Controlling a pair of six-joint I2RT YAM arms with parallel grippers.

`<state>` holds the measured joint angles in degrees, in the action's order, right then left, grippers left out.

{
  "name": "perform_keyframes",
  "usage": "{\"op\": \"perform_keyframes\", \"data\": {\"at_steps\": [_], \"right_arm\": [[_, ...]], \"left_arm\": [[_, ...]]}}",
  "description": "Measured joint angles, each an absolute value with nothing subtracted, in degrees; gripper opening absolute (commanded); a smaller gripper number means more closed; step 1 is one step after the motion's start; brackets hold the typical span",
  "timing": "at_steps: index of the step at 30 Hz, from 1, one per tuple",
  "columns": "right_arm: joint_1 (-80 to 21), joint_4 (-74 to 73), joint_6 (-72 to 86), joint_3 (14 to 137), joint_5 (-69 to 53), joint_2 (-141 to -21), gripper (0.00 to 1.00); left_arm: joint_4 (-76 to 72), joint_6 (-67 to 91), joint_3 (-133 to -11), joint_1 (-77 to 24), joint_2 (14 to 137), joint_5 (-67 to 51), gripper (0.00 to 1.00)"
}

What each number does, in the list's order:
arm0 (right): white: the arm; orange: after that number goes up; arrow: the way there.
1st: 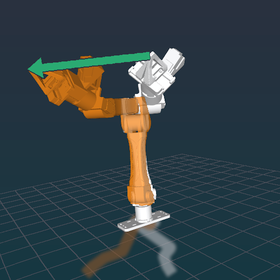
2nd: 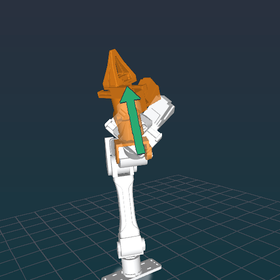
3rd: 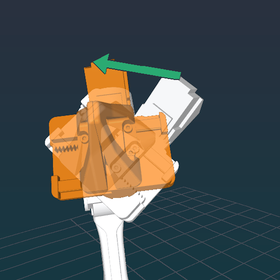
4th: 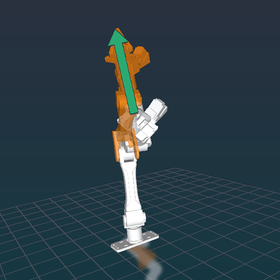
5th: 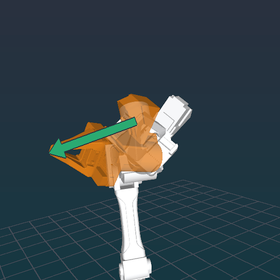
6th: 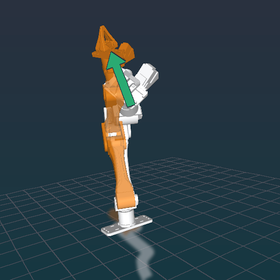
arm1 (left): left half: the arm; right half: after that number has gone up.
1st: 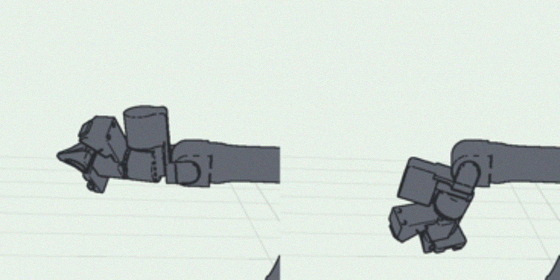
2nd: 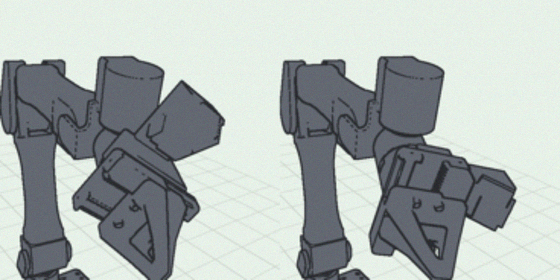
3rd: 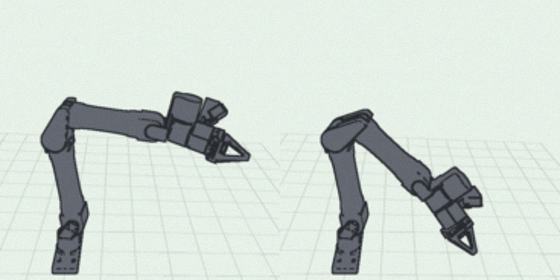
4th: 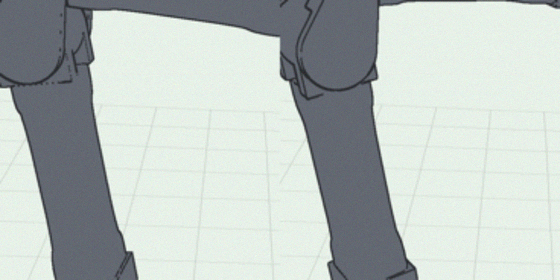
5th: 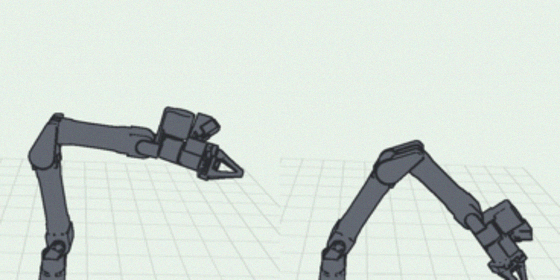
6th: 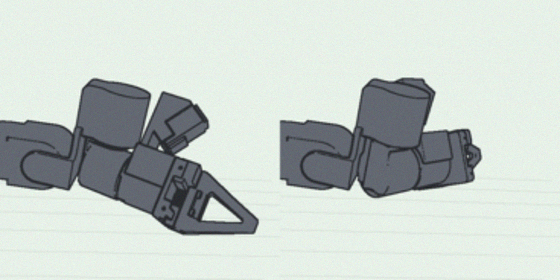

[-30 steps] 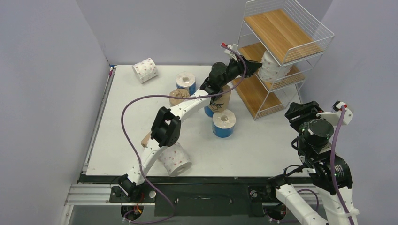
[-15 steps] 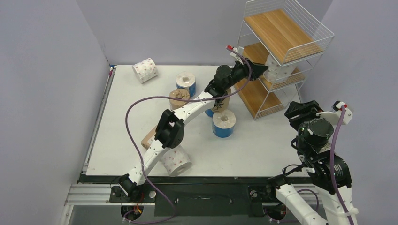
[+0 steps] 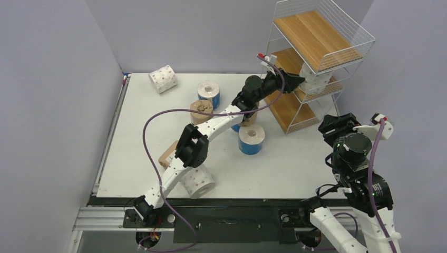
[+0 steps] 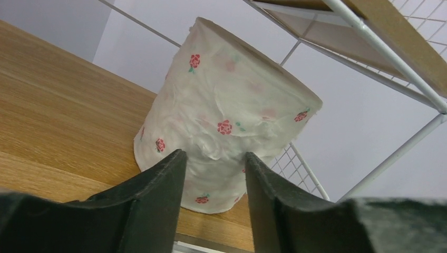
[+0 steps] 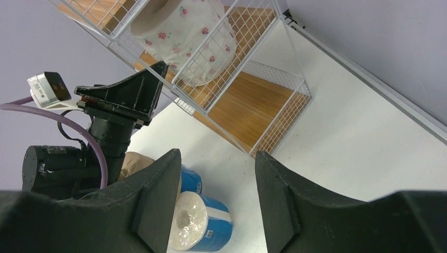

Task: Place and organize the paper towels onto the shelf
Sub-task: Place the paper towel on the shelf.

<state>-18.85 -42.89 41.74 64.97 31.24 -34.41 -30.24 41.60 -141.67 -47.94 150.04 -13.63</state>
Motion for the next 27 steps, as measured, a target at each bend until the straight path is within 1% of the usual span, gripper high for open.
{"op": "perform_keyframes", "data": {"at_steps": [1, 2, 3, 4, 5, 7, 10, 13, 15, 16, 18, 22, 23, 24, 26, 27], "right_arm": [[-18.85, -42.87, 41.76, 64.90, 31.24, -34.41, 0.50], [-18.85, -42.89, 41.82, 64.86, 31.24, -34.41, 0.50], [-18.85, -42.89, 41.87, 64.86, 31.24, -34.41, 0.50], [-18.85, -42.89, 41.87, 64.86, 31.24, -34.41, 0.51], [-18.85, -42.87, 41.87, 64.86, 31.24, -34.41, 0.51], [-18.85, -42.89, 41.87, 64.86, 31.27, -34.41, 0.51], [-18.85, -42.89, 41.85, 64.86, 31.29, -34.41, 0.52], [-18.85, -42.89, 41.85, 64.88, 31.27, -34.41, 0.58], [-18.85, -42.96, 41.63, 65.06, 31.22, -34.48, 0.66], [-18.85, -42.96, 41.43, 65.32, 31.18, -34.63, 0.75], [-18.85, -43.20, 41.04, 66.43, 31.03, -35.42, 0.83], [-18.85, -43.97, 39.46, 70.74, 30.63, -39.64, 0.84], [-18.85, -43.97, 39.53, 71.55, 30.72, -40.75, 0.82], [-18.85, -43.99, 39.86, 72.05, 31.16, -41.65, 0.77], [-18.85, -43.72, 40.42, 72.25, 32.08, -42.22, 0.72], [-18.85, -42.76, 40.60, 71.99, 32.34, -42.02, 0.72]], "left_arm": [[-30.30, 41.58, -141.53, -47.90, 150.04, -13.76, 0.55], [-30.96, 41.74, -140.94, -47.90, 149.99, -13.76, 0.58], [-31.94, 41.76, -139.74, -47.81, 149.67, -13.74, 0.65], [-32.77, 41.82, -137.43, -47.66, 148.90, -13.76, 0.68], [-33.41, 41.82, -134.91, -47.59, 147.92, -13.76, 0.73], [-36.23, 42.13, -129.88, -47.18, 145.38, -13.82, 0.78], [-37.19, 41.98, -123.00, -46.04, 140.33, -13.85, 0.82], [-38.41, 41.52, -117.03, -44.60, 134.74, -13.93, 0.84], [-39.81, 40.99, -113.12, -43.64, 130.43, -13.93, 0.85], [-40.27, 40.73, -111.77, -43.29, 128.70, -13.91, 0.86], [-41.58, 39.68, -107.33, -42.63, 123.66, -13.72, 0.87], [-43.62, 36.97, -96.42, -42.44, 112.36, -11.88, 0.89], [-43.75, 36.21, -93.30, -42.46, 109.45, -10.72, 0.89], [-43.70, 35.24, -90.87, -42.54, 107.18, -9.74, 0.89], [-42.89, 33.26, -85.45, -42.68, 102.08, -6.85, 0.90], [-41.80, 32.18, -83.44, -42.70, 99.98, -5.15, 0.91]]}}
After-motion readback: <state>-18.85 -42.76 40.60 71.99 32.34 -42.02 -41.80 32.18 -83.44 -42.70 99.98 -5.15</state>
